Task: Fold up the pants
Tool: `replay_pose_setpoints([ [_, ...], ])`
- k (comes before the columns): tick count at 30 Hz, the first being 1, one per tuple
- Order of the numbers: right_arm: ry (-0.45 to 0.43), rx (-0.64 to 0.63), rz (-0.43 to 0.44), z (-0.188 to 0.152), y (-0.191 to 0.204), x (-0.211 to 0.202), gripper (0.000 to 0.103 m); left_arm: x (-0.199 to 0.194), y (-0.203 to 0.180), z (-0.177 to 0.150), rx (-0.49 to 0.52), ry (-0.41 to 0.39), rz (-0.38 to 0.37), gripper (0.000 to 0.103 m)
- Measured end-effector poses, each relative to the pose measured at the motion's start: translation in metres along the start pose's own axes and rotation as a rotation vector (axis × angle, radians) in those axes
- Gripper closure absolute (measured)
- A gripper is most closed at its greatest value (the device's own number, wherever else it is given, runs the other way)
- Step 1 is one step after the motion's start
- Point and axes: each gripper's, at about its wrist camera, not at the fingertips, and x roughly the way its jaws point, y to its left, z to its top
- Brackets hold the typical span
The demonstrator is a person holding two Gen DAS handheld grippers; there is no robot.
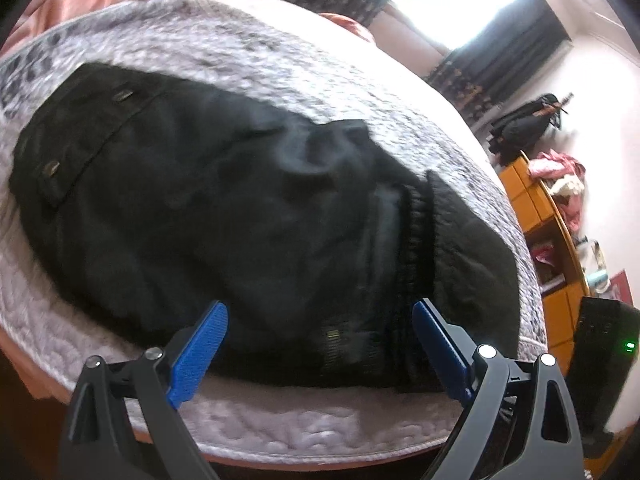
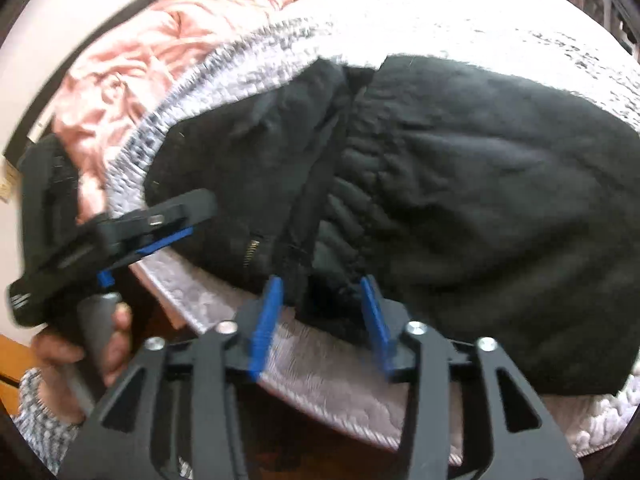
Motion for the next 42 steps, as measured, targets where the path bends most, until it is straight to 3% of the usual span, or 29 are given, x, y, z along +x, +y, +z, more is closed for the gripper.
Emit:
replay_pose_setpoints([
  [1, -0.029, 0.019, 0.02, -0.003, -0.01, -0.018, 0.038, 0.001, -0.01, 0.001, 0.017, 0.002, -0.012, 0.009],
  [3, -0.089, 0.059, 0.037, -0.009, -0.031, -0.051, 0.038, 0.004, -0.029, 0.003, 0.056, 0.008, -0.037, 0.009],
  [8, -0.189, 0.272, -0.065, -0.031, -0.135, -0.125, 0.028, 0.026, -0.09, -0.005, 0.194, 0.05, -0.086, 0.009],
  [11, -0.153, 0.389, -0.019, -0.045, -0.199, -0.133, 0.026, 0.044, -0.117, -0.014, 0.266, 0.075, -0.076, 0.009],
  [14, -0.089, 0.4, 0.022, -0.055, -0.234, -0.12, 0.025, 0.064, -0.129, -0.022, 0.321, 0.088, 0.009, 0.009],
  [18, -0.034, 0.379, 0.153, -0.057, -0.249, -0.092, 0.023, 0.092, -0.119, -0.028, 0.317, 0.145, 0.116, 0.009],
  [21, -0.009, 0.374, 0.213, -0.057, -0.254, -0.07, 0.022, 0.095, -0.107, -0.03, 0.299, 0.142, 0.096, 0.007],
  [23, -0.001, 0.382, 0.308, -0.054, -0.256, -0.055, 0.024, 0.097, -0.107, -0.031, 0.316, 0.14, 0.104, 0.006],
  [26, -0.017, 0.352, 0.307, -0.051, -0.25, -0.053, 0.045, 0.099, -0.107, -0.035, 0.315, 0.137, 0.108, 0.006],
  [28, -0.059, 0.319, 0.318, -0.049, -0.246, -0.067, 0.074, 0.099, -0.108, -0.036, 0.309, 0.138, 0.104, 0.004],
  [30, -0.102, 0.29, 0.327, -0.047, -0.244, -0.089, 0.081, 0.099, -0.11, -0.036, 0.309, 0.133, 0.102, 0.003],
  [34, -0.124, 0.248, 0.229, -0.046, -0.235, -0.106, 0.083, 0.106, -0.121, -0.034, 0.306, 0.143, 0.077, 0.003],
  [37, -0.041, 0.338, 0.168, -0.057, -0.25, -0.08, 0.082, 0.111, -0.119, -0.034, 0.314, 0.143, 0.065, 0.003],
  [39, -0.036, 0.392, 0.179, -0.063, -0.257, -0.072, 0.08, 0.109, -0.118, -0.036, 0.33, 0.137, 0.061, 0.003],
  [41, -0.037, 0.392, 0.148, -0.06, -0.251, -0.078, 0.074, 0.104, -0.115, -0.035, 0.323, 0.136, 0.045, 0.004],
  [42, -0.036, 0.367, 0.074, -0.057, -0.244, -0.085, 0.062, 0.1, -0.111, -0.034, 0.307, 0.136, 0.032, 0.004],
])
